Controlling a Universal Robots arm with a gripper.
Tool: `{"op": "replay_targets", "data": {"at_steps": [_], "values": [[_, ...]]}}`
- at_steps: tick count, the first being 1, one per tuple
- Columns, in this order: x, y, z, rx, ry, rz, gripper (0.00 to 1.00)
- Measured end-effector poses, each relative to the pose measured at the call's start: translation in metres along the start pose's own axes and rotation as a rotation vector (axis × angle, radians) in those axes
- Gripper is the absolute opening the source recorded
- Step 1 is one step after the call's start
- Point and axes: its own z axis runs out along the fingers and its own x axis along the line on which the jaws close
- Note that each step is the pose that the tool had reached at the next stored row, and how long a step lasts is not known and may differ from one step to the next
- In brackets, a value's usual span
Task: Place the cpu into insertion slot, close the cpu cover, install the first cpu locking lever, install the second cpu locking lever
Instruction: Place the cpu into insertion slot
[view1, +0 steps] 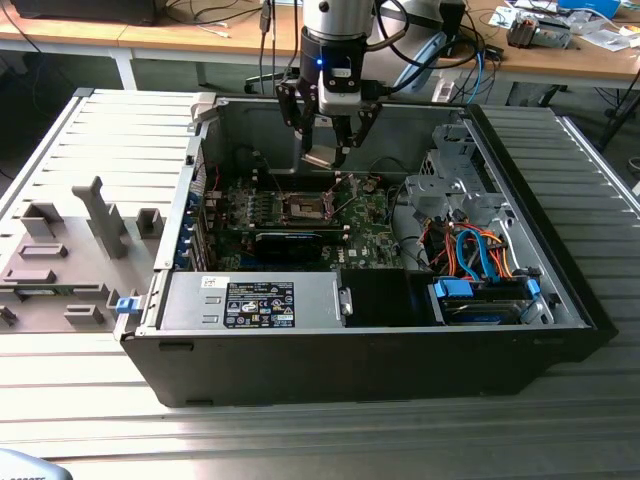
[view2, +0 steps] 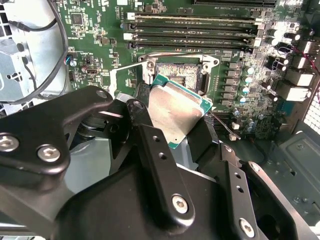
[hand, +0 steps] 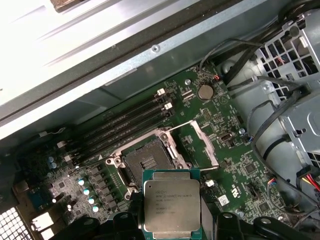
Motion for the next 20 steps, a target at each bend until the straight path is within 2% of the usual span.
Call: {"op": "replay_targets", "data": {"at_steps": [20], "values": [[0.0,0.0,0.0001,0.0037,-0.0014,0.018,0.55]]}}
